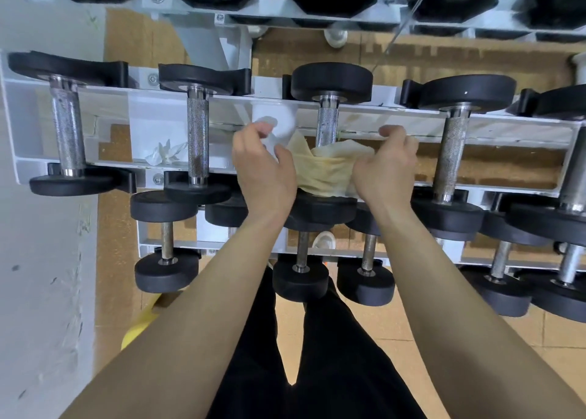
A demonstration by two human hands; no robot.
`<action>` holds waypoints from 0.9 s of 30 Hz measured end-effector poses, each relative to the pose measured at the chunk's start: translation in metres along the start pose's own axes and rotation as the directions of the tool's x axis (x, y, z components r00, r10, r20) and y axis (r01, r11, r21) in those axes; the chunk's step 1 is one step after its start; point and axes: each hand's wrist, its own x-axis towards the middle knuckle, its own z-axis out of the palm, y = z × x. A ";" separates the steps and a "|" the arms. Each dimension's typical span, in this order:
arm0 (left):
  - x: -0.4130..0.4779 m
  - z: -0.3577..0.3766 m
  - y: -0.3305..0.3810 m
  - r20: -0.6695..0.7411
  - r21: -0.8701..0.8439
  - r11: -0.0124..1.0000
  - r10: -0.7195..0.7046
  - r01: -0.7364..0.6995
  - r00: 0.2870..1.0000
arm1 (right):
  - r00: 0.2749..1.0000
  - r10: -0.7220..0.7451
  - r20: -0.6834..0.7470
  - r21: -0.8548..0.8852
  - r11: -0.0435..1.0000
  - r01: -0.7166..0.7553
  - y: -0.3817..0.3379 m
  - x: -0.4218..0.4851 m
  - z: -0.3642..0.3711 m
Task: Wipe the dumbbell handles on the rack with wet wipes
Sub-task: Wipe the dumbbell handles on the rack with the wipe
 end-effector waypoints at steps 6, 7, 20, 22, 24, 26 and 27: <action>-0.018 0.016 0.029 0.559 0.170 0.966 -0.256 0.193 0.789 | 0.992 0.119 -0.044 0.453 0.887 -0.086 -0.007 -0.030 0.017; -0.011 0.024 0.032 0.580 0.211 0.961 -0.272 0.181 0.768 | 0.985 0.163 -0.053 0.507 0.855 -0.114 -0.009 -0.033 0.024; 0.045 0.065 0.051 0.675 -0.203 0.675 -0.429 0.710 0.600 | 0.933 0.326 -0.151 0.624 0.764 -0.166 -0.004 -0.027 0.040; 0.049 0.066 0.053 0.676 -0.230 0.662 -0.419 0.714 0.606 | 0.935 0.324 -0.148 0.619 0.767 -0.168 -0.004 -0.027 0.040; 0.048 0.068 0.051 0.638 -0.265 0.685 -0.403 0.679 0.656 | 0.937 0.315 -0.149 0.616 0.771 -0.161 -0.003 -0.028 0.040; 0.041 0.067 0.046 0.609 -0.243 0.775 -0.346 0.583 0.714 | 0.940 0.307 -0.150 0.616 0.773 -0.154 -0.002 -0.027 0.040; 0.035 0.065 0.042 0.601 -0.194 0.834 -0.316 0.517 0.734 | 0.940 0.304 -0.152 0.615 0.774 -0.151 -0.002 -0.027 0.040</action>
